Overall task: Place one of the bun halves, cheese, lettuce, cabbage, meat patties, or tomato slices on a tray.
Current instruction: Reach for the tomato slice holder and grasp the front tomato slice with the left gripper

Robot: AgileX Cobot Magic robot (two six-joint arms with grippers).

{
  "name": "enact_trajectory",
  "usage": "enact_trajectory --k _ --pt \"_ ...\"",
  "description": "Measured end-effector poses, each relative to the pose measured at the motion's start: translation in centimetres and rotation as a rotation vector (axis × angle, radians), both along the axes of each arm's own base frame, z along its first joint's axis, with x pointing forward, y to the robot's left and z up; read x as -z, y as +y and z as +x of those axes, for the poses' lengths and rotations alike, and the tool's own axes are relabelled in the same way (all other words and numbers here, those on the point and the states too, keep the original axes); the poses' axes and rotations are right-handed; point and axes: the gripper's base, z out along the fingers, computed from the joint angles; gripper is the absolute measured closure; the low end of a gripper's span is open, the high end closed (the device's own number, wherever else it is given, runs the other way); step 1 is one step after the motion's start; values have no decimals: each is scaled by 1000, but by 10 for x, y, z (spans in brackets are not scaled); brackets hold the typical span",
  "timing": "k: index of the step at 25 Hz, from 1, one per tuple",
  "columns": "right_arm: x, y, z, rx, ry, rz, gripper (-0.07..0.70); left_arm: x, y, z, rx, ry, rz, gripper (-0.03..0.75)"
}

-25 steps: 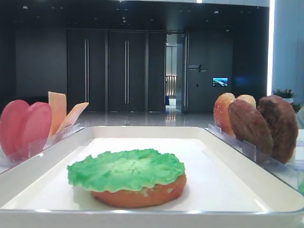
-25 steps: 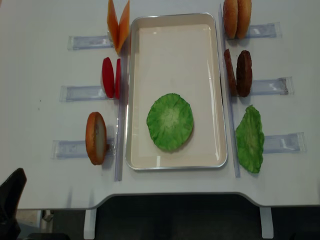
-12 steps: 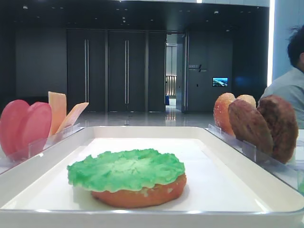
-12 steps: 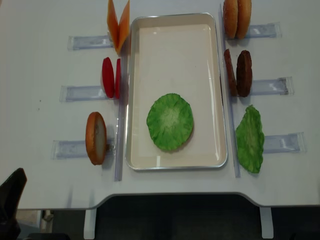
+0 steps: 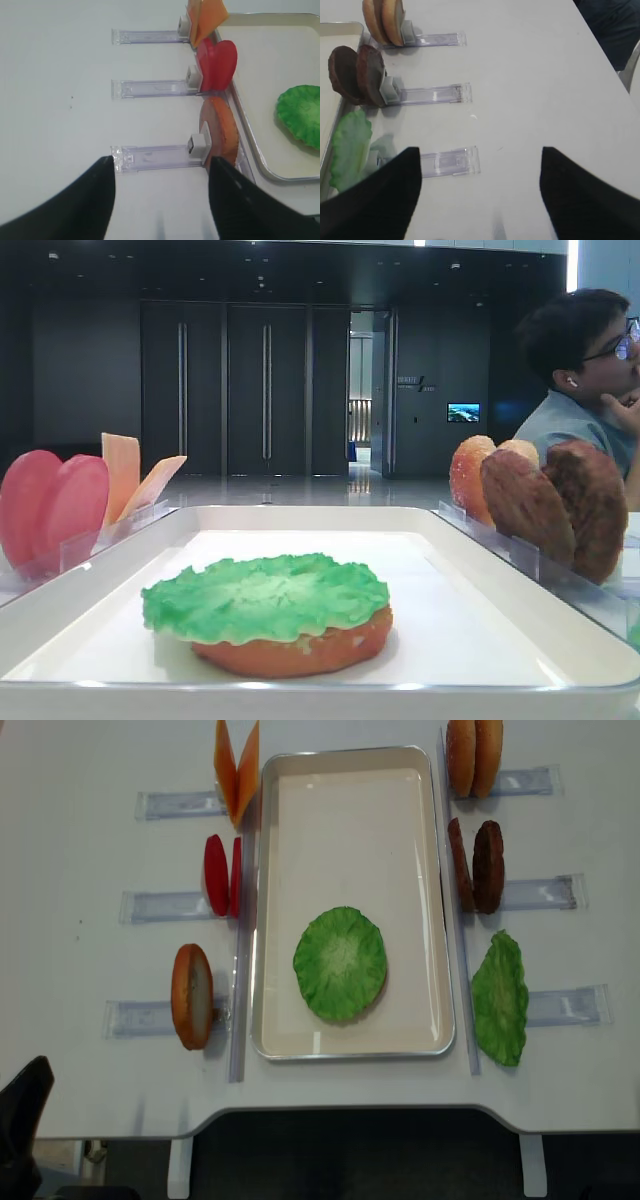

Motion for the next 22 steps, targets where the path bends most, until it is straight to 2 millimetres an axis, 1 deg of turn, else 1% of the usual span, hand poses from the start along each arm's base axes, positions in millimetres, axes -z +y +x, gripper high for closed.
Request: enact_trajectory --k 10,16,22 --pt "0 0 0 0 0 0 144 -2 1 21 -13 142 -26 263" --pt "0 0 0 0 0 0 144 -22 2 36 -17 188 -26 263" --pt "0 0 0 0 0 0 144 -43 6 64 -35 276 -13 263"
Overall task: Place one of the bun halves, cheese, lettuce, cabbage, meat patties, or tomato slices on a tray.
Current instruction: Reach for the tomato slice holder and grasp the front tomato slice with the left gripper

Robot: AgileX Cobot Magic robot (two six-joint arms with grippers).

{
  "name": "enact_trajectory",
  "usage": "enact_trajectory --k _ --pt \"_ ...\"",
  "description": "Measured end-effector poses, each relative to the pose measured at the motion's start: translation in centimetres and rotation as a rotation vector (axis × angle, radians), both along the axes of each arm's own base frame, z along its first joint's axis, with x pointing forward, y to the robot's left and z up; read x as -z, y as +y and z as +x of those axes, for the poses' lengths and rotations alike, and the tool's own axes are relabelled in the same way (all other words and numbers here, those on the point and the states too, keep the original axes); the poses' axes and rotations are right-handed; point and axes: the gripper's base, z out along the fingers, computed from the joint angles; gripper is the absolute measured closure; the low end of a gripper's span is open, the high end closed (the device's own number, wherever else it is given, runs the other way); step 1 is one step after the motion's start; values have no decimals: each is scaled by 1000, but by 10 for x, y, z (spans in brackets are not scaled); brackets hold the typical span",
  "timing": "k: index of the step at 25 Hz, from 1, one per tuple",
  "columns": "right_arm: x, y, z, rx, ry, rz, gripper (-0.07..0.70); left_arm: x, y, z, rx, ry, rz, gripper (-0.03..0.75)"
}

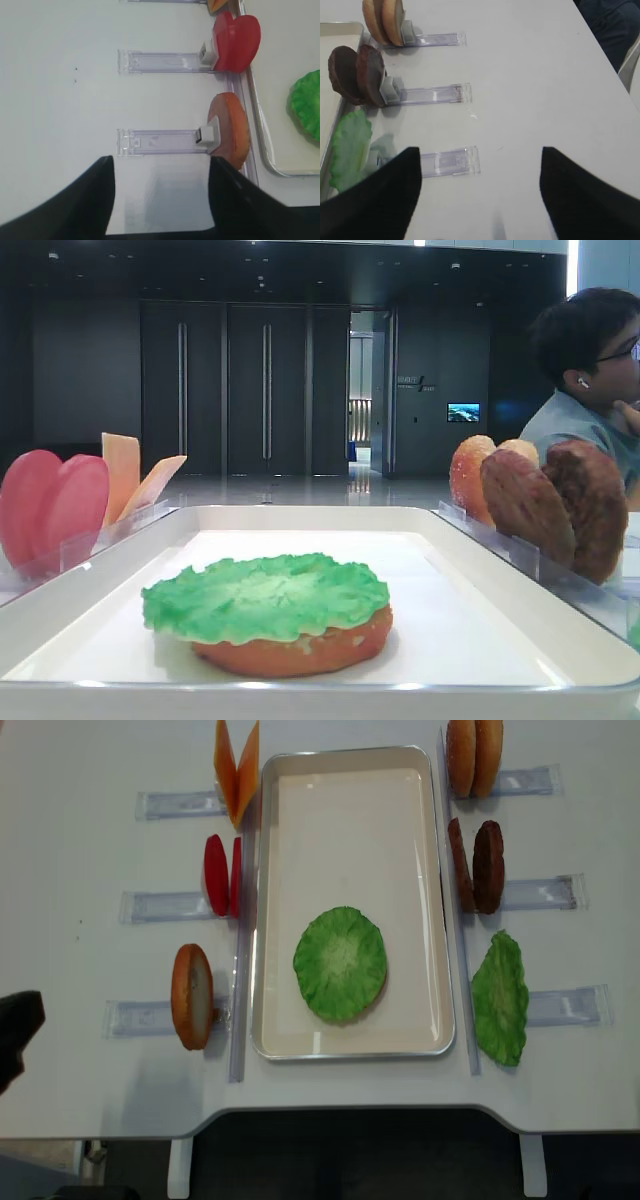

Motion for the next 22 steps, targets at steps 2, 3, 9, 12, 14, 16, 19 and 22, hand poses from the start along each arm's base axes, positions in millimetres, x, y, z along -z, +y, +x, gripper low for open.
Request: enact_trajectory --k 2,3,9,12,14,16,19,22 --pt "0 0 0 0 0 0 144 -6 1 12 -5 31 -6 263" --pt "0 0 0 0 0 0 144 -9 1 19 -7 49 -8 263" --pt "0 0 0 0 0 0 144 -25 3 63 -6 164 -15 263" --pt "0 0 0 0 0 0 144 -33 3 86 -3 196 -29 263" --pt "0 0 0 0 0 0 144 -37 3 102 -1 215 -39 263" --pt "0 0 0 0 0 0 144 -43 3 116 -1 217 -43 263" --pt "0 0 0 0 0 0 144 -51 4 137 0 222 -44 263" --pt "0 0 0 0 0 0 144 -55 5 158 1 253 -46 263"
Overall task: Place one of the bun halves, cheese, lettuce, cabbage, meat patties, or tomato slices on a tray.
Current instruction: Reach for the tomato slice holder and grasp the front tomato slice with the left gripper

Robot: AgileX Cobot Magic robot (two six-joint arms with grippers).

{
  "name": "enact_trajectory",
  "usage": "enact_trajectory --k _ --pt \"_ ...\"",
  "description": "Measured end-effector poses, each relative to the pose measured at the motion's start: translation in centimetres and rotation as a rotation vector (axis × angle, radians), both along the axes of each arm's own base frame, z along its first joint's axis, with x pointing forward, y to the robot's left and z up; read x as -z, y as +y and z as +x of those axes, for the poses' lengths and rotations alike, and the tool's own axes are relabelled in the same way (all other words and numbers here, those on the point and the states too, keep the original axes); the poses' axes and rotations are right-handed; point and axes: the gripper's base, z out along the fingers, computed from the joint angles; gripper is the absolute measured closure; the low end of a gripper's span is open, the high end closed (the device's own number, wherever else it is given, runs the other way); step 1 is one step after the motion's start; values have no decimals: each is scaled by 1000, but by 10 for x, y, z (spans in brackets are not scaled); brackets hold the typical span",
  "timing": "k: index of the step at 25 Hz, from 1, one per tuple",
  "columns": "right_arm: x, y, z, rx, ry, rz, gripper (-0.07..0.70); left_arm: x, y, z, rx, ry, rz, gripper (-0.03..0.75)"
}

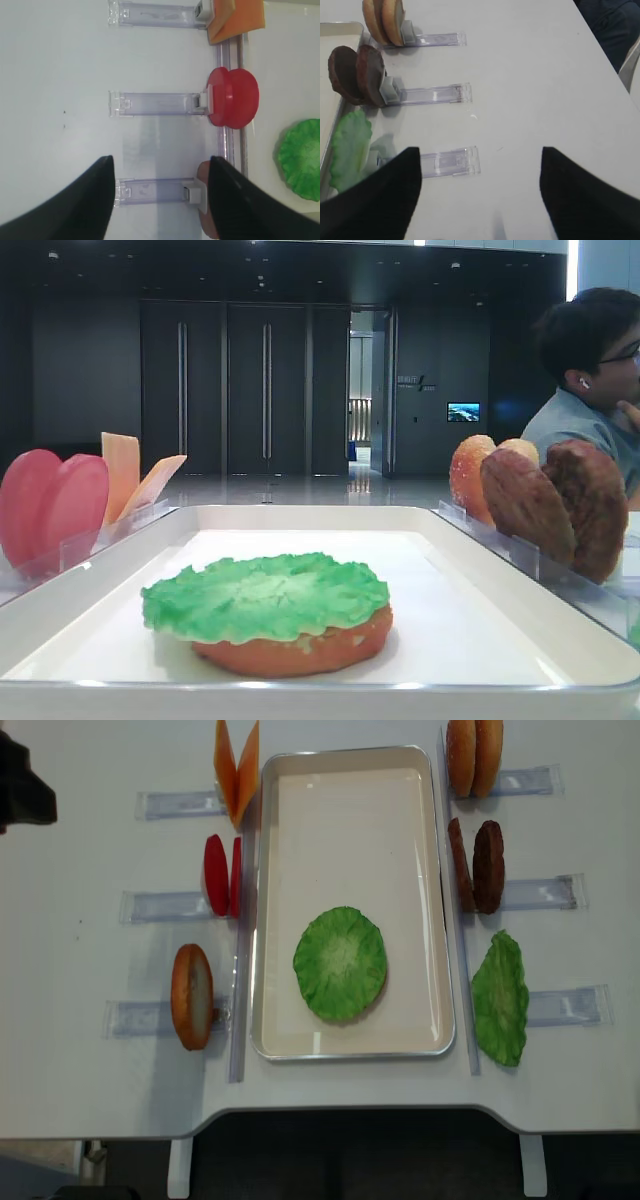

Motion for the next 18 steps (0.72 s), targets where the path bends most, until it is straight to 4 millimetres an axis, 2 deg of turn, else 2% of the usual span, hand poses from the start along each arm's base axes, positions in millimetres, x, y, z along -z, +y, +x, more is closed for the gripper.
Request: enact_trajectory --k 8,18 --pt "0 0 0 0 0 0 144 1 3 49 5 80 10 263" --pt "0 0 0 0 0 0 144 23 9 101 5 173 45 263"
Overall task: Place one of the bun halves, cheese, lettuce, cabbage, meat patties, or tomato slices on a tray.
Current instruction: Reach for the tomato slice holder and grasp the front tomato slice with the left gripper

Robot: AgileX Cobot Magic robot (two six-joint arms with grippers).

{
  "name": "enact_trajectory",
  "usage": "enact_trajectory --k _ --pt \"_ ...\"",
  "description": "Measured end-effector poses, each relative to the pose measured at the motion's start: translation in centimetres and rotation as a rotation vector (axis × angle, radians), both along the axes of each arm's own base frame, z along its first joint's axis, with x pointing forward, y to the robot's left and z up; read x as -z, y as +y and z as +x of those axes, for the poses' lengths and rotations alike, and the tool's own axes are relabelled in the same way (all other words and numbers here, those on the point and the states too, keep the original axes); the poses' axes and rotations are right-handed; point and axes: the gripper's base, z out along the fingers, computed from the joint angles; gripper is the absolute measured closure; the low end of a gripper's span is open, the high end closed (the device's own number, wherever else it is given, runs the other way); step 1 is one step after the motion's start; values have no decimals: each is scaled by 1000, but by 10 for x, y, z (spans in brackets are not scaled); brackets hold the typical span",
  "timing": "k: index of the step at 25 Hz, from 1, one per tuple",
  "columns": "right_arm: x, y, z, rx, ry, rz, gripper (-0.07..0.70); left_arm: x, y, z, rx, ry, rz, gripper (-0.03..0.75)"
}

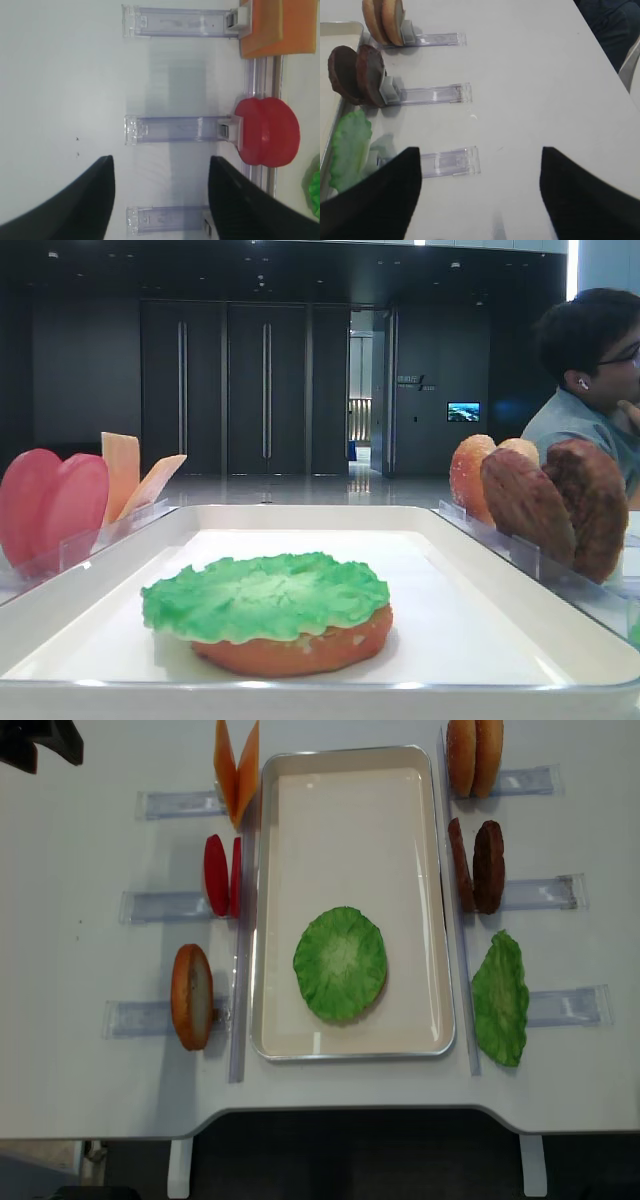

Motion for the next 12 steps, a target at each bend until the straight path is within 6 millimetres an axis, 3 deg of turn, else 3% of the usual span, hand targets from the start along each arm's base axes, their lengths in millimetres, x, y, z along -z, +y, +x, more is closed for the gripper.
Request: enact_trajectory --k 8,12 --pt "0 0 0 0 0 0 144 -4 0 15 -4 -19 13 263" --pt "0 0 0 0 0 0 144 -4 -17 15 21 -20 53 263"
